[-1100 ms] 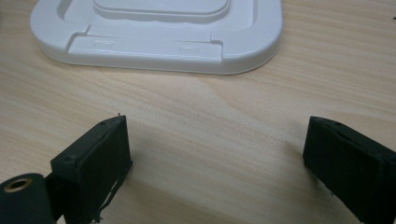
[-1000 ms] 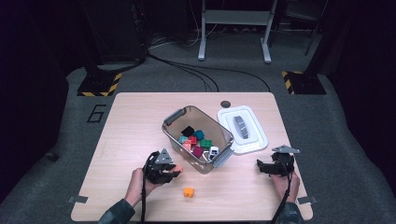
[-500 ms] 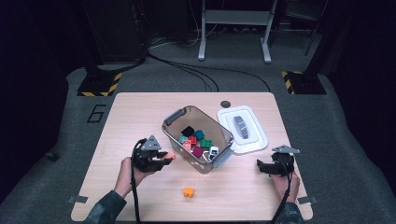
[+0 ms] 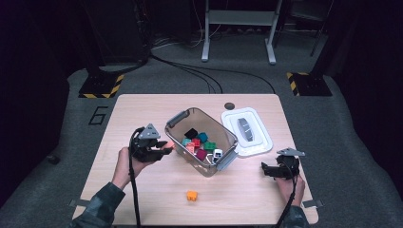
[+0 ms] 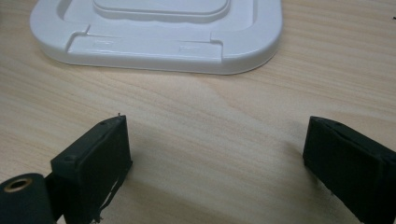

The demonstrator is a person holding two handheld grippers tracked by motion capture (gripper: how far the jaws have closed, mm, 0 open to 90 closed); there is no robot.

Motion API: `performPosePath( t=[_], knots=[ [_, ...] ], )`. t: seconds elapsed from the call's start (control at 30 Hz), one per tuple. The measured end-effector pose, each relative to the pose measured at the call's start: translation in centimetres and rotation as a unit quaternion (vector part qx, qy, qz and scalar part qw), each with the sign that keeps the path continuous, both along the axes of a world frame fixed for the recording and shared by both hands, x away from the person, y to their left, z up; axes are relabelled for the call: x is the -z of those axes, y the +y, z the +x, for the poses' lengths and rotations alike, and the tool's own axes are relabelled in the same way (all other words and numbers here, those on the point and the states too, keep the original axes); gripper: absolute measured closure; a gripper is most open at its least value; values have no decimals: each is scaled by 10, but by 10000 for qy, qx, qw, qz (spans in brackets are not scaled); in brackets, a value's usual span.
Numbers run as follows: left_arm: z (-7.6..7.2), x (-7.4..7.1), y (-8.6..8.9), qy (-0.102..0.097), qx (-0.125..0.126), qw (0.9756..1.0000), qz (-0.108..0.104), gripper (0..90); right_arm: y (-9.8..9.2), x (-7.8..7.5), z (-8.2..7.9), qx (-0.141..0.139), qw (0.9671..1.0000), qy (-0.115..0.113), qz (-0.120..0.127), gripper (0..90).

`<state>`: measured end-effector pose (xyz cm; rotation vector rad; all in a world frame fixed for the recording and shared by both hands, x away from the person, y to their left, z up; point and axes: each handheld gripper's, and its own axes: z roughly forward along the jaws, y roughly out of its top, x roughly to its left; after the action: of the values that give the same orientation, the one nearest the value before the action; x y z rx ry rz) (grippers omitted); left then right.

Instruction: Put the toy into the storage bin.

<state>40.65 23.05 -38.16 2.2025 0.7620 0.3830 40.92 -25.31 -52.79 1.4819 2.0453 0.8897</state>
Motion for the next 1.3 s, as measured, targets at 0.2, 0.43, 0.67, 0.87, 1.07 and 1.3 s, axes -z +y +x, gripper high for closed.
performPosePath(
  t=[0.2, 0.43, 0.67, 0.87, 1.07, 1.3],
  knots=[
    [11, -15, -4, -54, -2, 10000, 27, 670, 0, 0, 0, -2, 10000, -1, 0, 67],
    [22, -27, -14, -118, 49, 9999, 20, 669, 0, 0, 0, 5, 10000, -2, -6, 67],
    [32, -32, -28, -54, 152, 9998, 66, 669, 0, 0, 0, -1, 10000, -2, -2, 67],
    [39, -31, -41, 10, 262, 9996, 83, 669, 0, 0, 0, 0, 10000, -2, -2, 67],
    [43, -26, -55, 150, 374, 9991, 124, 669, 0, 0, 0, 0, 10000, -1, -2, 67],
    [44, -12, -71, 422, 547, 9975, 113, 668, 0, 0, 0, 5, 10000, -4, -5, 67]
  ],
)
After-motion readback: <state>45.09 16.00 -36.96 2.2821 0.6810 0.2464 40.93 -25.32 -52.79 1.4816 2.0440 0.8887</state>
